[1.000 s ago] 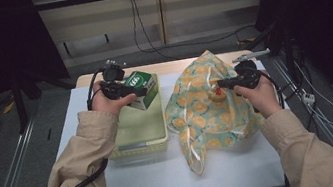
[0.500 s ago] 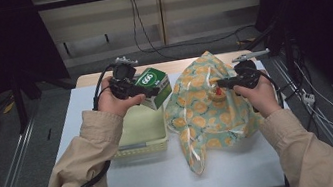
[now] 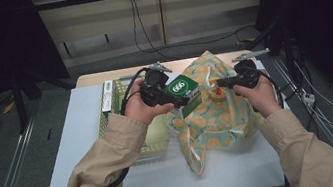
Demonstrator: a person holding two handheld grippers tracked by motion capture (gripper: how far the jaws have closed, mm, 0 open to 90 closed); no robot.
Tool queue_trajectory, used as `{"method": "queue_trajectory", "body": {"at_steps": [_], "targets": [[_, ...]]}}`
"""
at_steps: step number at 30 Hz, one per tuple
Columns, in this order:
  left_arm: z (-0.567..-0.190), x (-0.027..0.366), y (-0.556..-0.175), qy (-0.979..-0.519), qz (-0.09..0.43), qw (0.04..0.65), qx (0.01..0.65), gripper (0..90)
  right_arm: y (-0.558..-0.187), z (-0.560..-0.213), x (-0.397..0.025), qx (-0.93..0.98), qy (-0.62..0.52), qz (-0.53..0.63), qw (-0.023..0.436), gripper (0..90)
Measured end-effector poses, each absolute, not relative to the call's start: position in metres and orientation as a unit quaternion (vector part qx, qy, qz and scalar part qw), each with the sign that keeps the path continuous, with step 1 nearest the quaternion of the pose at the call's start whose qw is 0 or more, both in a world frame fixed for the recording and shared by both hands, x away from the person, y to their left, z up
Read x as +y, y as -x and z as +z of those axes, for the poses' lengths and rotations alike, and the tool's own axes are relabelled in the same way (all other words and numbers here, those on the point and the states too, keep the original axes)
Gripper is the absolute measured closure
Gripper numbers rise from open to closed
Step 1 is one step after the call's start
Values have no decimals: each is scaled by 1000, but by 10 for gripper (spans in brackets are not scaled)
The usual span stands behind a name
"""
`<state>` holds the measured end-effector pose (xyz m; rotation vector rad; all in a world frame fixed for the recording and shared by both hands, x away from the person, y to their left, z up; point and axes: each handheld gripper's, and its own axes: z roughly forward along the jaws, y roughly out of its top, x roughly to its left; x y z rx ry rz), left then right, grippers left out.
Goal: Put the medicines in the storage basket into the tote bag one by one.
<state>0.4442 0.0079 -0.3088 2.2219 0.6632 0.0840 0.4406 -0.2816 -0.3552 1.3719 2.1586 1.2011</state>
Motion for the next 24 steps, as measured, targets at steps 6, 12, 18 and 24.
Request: {"method": "queue_trajectory", "body": {"at_steps": [6,12,18,24], "targets": [[-322,-12,-442,-889,29,388,243,175,-439,-352,-285,754,-480,419,160,898],[-336,-36,-436,-892,21,385,238,175,-441,-346,-287,750,-483,419,168,898],[-357,-56,-435,-897,15,375,234,175,-439,-342,-288,750,-479,423,169,898],[-375,-75,-439,-899,5,366,239,174,-436,-339,-290,748,-479,427,171,898]]}}
